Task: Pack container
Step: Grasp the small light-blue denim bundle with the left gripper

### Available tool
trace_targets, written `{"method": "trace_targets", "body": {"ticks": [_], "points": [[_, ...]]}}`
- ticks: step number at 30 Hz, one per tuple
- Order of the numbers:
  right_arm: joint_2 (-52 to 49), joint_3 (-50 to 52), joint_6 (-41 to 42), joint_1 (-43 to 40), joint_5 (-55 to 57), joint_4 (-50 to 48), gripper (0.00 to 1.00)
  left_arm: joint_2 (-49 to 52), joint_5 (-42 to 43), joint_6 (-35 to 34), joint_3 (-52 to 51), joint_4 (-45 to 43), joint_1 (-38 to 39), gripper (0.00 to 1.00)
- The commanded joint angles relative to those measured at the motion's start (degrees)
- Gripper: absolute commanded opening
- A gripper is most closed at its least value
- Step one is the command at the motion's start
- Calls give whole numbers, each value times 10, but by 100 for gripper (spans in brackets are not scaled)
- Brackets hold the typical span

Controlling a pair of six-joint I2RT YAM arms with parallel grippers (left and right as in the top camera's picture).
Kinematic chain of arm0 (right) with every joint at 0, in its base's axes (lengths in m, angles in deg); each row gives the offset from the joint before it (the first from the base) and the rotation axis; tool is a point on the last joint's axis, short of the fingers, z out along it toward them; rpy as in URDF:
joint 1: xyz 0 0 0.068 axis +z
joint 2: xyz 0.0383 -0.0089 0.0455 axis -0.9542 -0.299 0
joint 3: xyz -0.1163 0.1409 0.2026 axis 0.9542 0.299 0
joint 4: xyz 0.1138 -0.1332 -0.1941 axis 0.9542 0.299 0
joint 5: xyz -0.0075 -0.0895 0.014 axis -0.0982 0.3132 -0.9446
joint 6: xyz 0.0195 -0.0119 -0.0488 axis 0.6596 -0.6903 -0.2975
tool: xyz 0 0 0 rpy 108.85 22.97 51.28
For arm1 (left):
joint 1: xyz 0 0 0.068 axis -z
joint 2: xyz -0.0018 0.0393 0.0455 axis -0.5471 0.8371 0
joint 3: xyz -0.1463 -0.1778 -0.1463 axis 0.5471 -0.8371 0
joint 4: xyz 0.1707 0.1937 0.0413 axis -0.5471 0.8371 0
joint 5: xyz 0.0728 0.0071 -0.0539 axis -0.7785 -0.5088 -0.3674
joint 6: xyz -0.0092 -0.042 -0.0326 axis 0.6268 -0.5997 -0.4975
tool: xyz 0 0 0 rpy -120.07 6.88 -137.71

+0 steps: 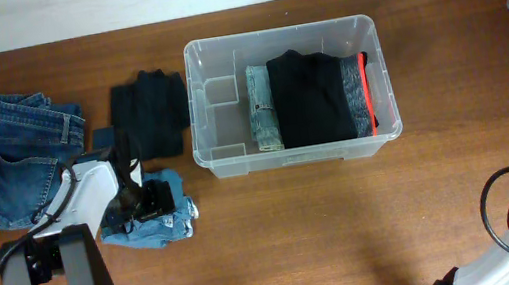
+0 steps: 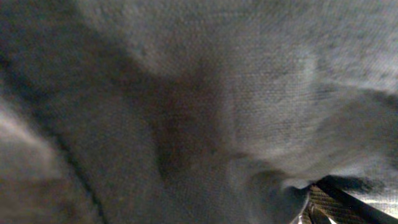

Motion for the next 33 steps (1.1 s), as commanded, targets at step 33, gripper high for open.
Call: {"method": "trace_targets", "body": {"ticks": [33], "points": [[-1,3,-2,-2,-3,0,99,14,46,24,1,-130,2,99]]}}
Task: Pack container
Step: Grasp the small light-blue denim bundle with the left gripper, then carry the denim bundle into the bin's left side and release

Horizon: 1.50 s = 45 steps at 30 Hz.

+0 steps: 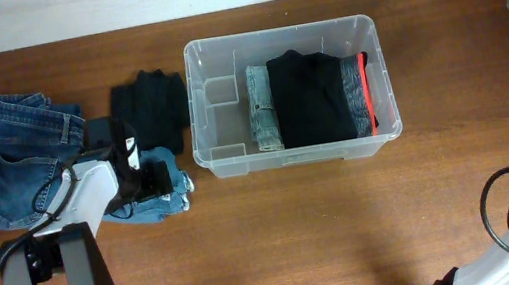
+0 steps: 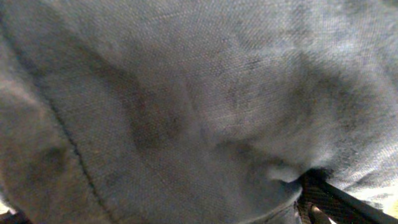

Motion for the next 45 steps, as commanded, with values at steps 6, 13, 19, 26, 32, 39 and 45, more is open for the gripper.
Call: {"method": "trace_targets", "body": {"ticks": [6,13,19,26,32,39,45], "points": [[-1,3,0,-2,-3,0,99,10,35,5,0,2,1,100],[-1,3,0,-2,-3,0,99,10,35,5,0,3,1,47],[-1,3,0,-2,-3,0,98,10,35,5,2,3,1,2],[-1,3,0,-2,-3,0,99,7,35,5,79,89,1,1],[-1,3,0,-2,-3,0,99,7,35,-20,221,211,1,1],[-1,3,0,-2,-3,0,99,7,39,-73,417,309,21,1],[-1,3,0,-2,-3,0,99,7,49,-95,538,301,101,1]]}}
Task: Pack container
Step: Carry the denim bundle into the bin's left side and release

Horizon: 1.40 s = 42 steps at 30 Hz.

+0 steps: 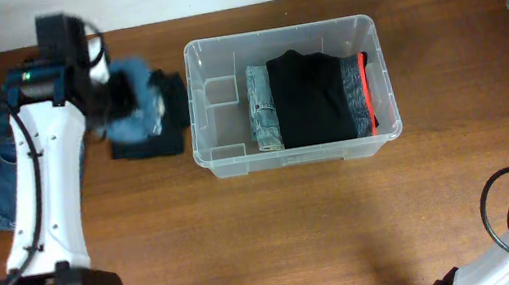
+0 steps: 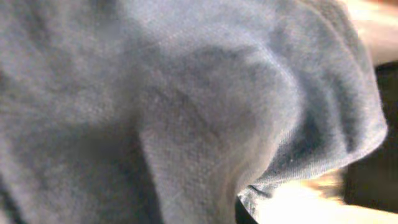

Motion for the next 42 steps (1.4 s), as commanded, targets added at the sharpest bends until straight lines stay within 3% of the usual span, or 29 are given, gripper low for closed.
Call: {"method": "trace_targets", "body": {"ticks": [1,7,15,31,39,40,41,42], "points": [[-1,3,0,-2,-3,0,99,-3,14,-32,52,-19,61,1],[-1,3,0,-2,-3,0,99,4,-15,-73,57,-85,155,1],[-1,3,0,-2,-3,0,99,75,-78,-75,57,-132,239,1],[-1,3,0,-2,-3,0,99,221,-128,-78,57,-179,232,1],[-1,3,0,-2,-3,0,99,247,-123,-141,56,-176,227,1],[-1,3,0,-2,-3,0,99,249,-121,-141,56,-175,227,4],[-1,3,0,-2,-3,0,99,251,-119,-141,56,-172,227,14],[-1,3,0,-2,-3,0,99,251,-120,-141,56,-169,227,34]]}}
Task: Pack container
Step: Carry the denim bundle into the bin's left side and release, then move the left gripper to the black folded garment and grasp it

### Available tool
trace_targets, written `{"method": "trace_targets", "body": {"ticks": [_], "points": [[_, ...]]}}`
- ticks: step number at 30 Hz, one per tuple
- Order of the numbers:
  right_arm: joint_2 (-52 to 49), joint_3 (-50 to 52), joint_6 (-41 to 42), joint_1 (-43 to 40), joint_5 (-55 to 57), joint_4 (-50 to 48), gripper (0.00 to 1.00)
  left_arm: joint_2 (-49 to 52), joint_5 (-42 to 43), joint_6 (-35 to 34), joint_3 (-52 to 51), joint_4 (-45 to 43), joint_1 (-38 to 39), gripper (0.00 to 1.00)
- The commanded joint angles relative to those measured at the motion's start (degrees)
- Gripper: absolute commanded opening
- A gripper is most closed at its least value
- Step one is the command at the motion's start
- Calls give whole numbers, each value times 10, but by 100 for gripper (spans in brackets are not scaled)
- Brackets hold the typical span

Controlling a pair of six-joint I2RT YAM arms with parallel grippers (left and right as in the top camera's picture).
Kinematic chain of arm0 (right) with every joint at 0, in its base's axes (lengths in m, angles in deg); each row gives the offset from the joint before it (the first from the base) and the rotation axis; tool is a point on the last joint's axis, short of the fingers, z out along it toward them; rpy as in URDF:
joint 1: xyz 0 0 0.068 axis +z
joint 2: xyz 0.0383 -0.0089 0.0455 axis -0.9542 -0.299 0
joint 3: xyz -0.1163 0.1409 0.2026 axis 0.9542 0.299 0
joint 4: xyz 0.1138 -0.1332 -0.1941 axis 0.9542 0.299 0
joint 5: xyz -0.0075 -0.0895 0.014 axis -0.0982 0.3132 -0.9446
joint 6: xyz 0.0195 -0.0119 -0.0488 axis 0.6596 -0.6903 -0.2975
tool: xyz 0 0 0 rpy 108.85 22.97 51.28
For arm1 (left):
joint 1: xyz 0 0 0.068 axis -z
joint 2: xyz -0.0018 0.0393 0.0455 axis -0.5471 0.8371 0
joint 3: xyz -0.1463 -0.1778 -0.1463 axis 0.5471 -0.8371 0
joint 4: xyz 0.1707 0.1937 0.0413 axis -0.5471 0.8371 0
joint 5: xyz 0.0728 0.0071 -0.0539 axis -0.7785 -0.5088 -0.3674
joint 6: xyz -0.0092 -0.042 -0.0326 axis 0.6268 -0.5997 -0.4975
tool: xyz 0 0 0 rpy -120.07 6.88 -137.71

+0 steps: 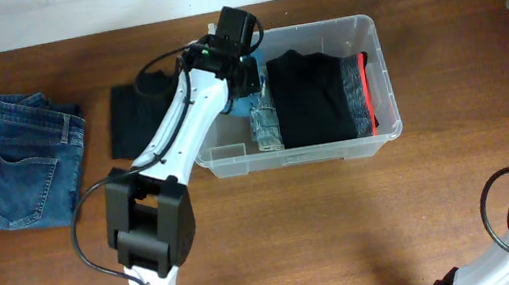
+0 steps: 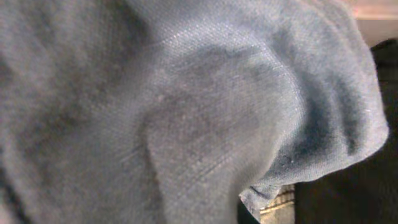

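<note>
The clear plastic container stands at the table's back middle. My left gripper hangs over its empty left part, shut on a light blue denim garment that fills the left wrist view and hides the fingers. From overhead the arm covers most of that garment. Packed in the box are a folded light jeans piece, a black garment and a grey garment with a red band. The right gripper is out of view.
A folded black garment lies on the table left of the container. Dark blue jeans lie at the far left. The right arm's base sits at the bottom right corner. A dark cable is at the right edge.
My left gripper has moved right with the denim garment, from above the black garment on the table to over the container's left part.
My left gripper was down on the light denim bundle at the table's front left. Then the bundle sat a little farther back. Then it hung in the gripper above the black garment, and now it is over the container.
</note>
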Motion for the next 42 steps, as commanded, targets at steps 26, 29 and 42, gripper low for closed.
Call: {"method": "trace_targets", "body": {"ticks": [26,29,42], "points": [[-1,3,0,-2,-3,0,99,12,-13,47,267,236,-62,99],[-1,3,0,-2,-3,0,99,12,-3,74,271,254,-97,99],[-1,3,0,-2,-3,0,99,16,78,78,270,273,-231,99]]}}
